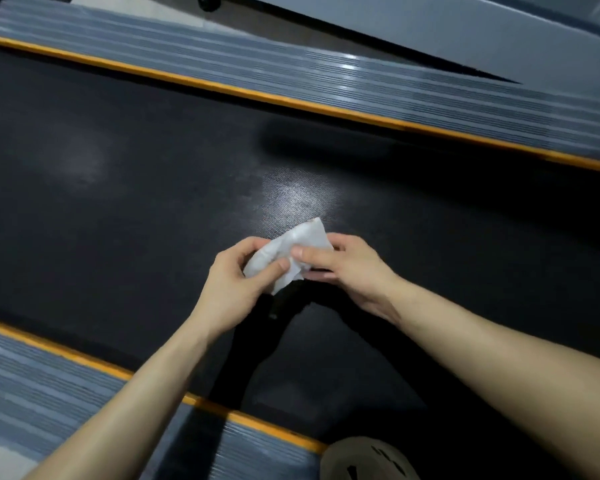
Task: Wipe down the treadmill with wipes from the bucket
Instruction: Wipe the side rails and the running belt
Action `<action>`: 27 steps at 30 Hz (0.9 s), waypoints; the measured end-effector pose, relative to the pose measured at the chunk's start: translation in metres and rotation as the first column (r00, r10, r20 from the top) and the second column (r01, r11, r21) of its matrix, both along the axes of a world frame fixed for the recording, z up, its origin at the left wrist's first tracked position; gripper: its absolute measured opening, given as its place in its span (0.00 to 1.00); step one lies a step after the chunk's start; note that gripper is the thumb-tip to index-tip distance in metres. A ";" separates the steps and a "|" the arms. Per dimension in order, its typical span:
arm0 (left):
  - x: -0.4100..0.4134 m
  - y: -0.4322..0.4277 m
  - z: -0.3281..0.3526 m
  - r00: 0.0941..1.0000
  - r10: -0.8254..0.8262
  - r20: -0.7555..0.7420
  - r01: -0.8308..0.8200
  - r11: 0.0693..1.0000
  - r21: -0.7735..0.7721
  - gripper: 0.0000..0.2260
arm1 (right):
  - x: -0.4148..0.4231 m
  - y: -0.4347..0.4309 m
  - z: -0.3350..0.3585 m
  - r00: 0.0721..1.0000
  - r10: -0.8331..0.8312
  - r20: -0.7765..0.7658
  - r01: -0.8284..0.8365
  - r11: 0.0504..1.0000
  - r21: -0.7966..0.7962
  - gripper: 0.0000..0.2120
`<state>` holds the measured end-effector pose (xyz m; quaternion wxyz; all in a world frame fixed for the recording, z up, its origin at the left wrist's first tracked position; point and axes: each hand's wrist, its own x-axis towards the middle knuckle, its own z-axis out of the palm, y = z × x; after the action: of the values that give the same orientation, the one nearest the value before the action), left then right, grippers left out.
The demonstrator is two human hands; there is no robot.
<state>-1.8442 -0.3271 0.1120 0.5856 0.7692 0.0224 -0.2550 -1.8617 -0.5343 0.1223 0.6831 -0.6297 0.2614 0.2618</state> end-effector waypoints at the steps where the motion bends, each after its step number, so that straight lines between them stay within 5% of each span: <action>1: 0.002 -0.009 0.003 1.000 0.004 -0.003 -0.004 1.000 -0.002 0.06 | -0.002 0.002 0.002 0.997 -0.078 -0.010 0.079 0.994 0.074 0.15; 4: 0.019 -0.045 0.002 0.996 -0.085 -0.014 0.085 0.996 0.022 0.09 | 0.006 -0.011 0.005 0.948 -0.309 0.078 0.308 0.951 0.021 0.12; 6: 0.037 -0.074 -0.003 0.971 -0.230 0.064 0.221 0.968 0.122 0.15 | 0.016 -0.050 0.001 0.927 -0.264 0.265 0.343 0.884 -0.317 0.08; 8: 0.052 -0.103 -0.007 0.886 -0.417 0.205 0.343 0.885 0.316 0.23 | 0.018 -0.106 -0.003 0.923 -0.087 0.374 0.332 0.669 -0.665 0.09; 10: 0.062 -0.132 -0.009 0.746 -0.592 0.303 0.423 0.774 0.472 0.28 | 0.010 -0.167 -0.007 0.920 0.034 0.390 0.342 0.414 -0.844 0.14; 14: 0.072 -0.185 -0.015 0.492 -0.809 0.322 0.469 0.558 0.685 0.39 | -0.027 -0.269 -0.015 0.954 0.022 0.297 0.298 -0.053 -0.953 0.25; 16: 0.073 -0.207 -0.021 0.412 -0.869 0.273 0.458 0.457 0.762 0.43 | -0.048 -0.294 -0.025 0.957 -0.010 0.291 0.283 -0.204 -0.937 0.24; 21: 0.065 -0.239 -0.037 0.379 -0.915 0.137 0.460 0.315 0.830 0.49 | -0.080 -0.271 -0.069 0.972 0.062 0.227 0.227 -0.003 -0.974 0.22; 27: 0.064 -0.260 -0.028 0.374 -0.927 0.004 0.483 0.199 0.853 0.52 | -0.086 -0.287 -0.057 0.995 0.057 0.080 0.077 0.065 -0.995 0.21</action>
<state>-1.7803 -0.5875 0.0837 -0.0051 0.8743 -0.4163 -0.2496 -1.9475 -0.8213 0.0650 0.0813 -0.9365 0.3403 -0.0235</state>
